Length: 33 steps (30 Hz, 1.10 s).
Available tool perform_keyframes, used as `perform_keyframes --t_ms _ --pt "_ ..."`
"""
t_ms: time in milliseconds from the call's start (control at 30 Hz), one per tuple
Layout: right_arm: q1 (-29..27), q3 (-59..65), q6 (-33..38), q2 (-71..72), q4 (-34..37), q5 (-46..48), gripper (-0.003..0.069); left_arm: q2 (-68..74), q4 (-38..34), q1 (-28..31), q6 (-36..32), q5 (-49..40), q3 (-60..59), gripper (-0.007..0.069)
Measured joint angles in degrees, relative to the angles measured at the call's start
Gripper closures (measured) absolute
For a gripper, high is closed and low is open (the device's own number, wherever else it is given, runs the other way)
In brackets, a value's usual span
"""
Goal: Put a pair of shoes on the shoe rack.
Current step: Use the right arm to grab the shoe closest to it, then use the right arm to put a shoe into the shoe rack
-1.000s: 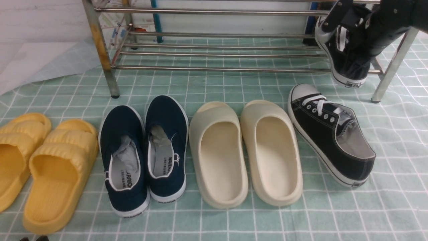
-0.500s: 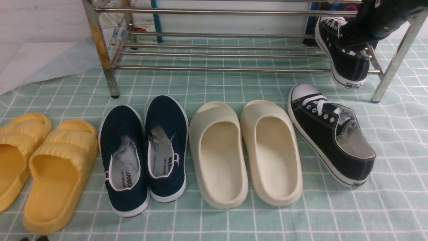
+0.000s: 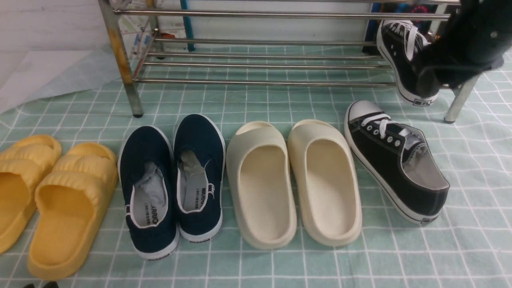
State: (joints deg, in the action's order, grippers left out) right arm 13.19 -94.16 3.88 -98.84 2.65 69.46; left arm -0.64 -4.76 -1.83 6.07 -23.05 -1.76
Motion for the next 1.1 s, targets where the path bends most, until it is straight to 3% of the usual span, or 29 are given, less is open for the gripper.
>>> perform_keyframes --t_ms 200,333,567,767,1100 --pt "0.0 16.4 -0.4 -0.5 3.1 -10.9 0.0235 0.0 0.0 0.0 0.0 0.0 0.0 0.0386" --pt "0.0 19.1 -0.4 -1.9 3.8 -16.6 0.0267 0.0 0.0 0.0 0.0 0.0 0.0 0.0386" --pt "0.3 19.5 2.8 -7.6 7.4 -19.7 0.0417 0.0 0.0 0.0 0.0 0.0 0.0 0.0386" --pt "0.5 19.4 3.5 -8.5 7.9 -20.6 0.0638 0.0 0.0 0.0 0.0 0.0 0.0 0.0386" --pt "0.5 12.8 3.7 -2.4 13.9 -13.8 0.0643 0.0 0.0 0.0 0.0 0.0 0.0 0.0386"
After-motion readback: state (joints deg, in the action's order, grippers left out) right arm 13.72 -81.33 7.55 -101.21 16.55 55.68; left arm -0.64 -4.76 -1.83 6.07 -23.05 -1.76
